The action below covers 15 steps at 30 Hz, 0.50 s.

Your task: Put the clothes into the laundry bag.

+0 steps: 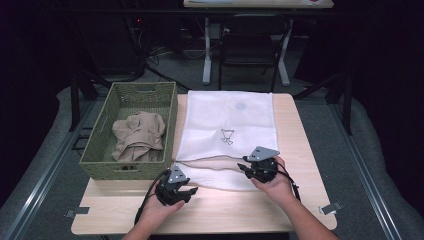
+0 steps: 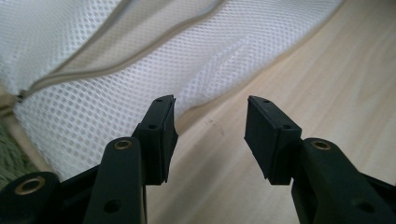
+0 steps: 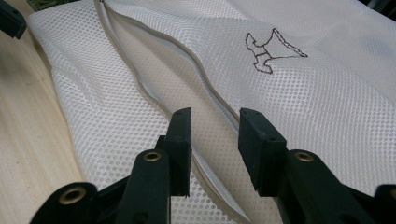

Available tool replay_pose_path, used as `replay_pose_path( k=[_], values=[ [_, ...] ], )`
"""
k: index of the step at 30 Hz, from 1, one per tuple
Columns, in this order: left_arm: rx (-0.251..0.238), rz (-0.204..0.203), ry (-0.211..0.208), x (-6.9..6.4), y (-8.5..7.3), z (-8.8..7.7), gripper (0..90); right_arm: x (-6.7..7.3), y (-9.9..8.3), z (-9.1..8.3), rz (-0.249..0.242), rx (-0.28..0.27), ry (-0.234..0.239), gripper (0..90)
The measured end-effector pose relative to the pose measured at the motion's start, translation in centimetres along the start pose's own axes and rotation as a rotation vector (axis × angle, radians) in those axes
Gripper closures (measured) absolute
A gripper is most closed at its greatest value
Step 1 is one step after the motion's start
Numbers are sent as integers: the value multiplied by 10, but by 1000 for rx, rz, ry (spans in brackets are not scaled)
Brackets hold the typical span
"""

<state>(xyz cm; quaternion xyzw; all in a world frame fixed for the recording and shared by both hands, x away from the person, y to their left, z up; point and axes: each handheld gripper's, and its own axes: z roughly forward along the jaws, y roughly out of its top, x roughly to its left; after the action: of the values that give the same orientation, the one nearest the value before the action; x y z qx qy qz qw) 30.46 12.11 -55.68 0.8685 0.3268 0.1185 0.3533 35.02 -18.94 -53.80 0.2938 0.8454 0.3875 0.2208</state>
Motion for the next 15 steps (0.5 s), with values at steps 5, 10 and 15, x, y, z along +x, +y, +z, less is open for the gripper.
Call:
replay_pose_path(
  k=[5, 10, 15],
  values=[
    [-14, -39, 0, 11, 1, 3, 548, 1, 1, 2, -5, -4, -4, 645],
    [-15, -84, -17, 19, 4, 11, 579, 1, 2, 4, -6, -8, -3, 641],
    [40, -53, -45, 19, 9, 23, 631, 0, 2, 5, -3, -13, -4, 637]
  ],
)
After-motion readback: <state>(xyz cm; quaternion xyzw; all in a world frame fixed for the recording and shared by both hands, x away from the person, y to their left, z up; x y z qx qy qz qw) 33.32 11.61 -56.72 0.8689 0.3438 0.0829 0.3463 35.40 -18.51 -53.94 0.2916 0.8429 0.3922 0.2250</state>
